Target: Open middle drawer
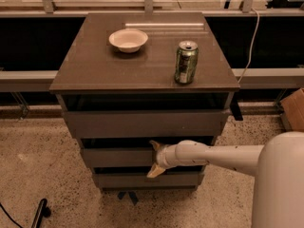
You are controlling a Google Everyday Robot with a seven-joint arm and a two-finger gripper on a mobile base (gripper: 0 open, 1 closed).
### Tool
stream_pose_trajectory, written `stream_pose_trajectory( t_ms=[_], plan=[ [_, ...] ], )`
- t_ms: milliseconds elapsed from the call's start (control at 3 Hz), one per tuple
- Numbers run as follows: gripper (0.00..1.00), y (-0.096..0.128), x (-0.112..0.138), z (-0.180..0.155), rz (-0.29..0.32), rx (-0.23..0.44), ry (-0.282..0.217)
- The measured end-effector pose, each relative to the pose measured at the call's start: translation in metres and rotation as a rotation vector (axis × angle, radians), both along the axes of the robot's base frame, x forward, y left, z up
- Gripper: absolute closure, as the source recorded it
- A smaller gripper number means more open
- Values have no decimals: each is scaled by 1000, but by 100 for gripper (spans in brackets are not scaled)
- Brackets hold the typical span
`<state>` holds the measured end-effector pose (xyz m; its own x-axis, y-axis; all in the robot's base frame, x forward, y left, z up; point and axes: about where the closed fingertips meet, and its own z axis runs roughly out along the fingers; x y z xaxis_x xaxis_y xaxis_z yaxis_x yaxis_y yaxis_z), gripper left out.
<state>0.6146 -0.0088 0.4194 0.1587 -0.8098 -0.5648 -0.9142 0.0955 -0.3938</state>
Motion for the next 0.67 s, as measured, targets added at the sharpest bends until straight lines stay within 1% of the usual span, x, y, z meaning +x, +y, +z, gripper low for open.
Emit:
stream_pose_trajectory(
  t_ms=[667],
  plan=[
    [66, 4, -2, -4, 21, 0, -2]
  ],
)
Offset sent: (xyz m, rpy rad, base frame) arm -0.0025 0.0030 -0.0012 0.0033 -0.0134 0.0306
